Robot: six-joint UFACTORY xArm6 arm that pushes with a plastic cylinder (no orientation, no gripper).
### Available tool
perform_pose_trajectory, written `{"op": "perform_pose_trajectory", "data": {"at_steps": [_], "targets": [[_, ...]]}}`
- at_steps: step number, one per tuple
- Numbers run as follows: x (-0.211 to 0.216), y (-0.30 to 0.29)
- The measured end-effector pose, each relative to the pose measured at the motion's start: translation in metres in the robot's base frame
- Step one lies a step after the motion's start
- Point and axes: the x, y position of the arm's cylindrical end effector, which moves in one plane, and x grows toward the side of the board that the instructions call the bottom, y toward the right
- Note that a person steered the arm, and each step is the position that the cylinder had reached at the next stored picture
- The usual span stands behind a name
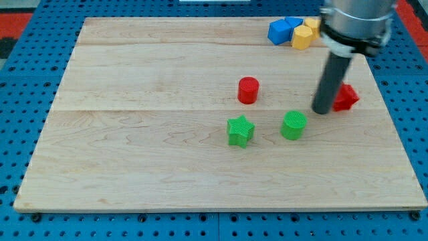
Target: Move the red blocks towards the center left
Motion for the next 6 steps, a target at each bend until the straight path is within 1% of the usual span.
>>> {"op": "perform_pose_trajectory", "data": {"at_steps": [1,2,3,5,6], "targets": [[0.034,-0.021],[0.040,-0.102],[0.040,-0.095],[0.042,0.041],[0.047,0.052]]}}
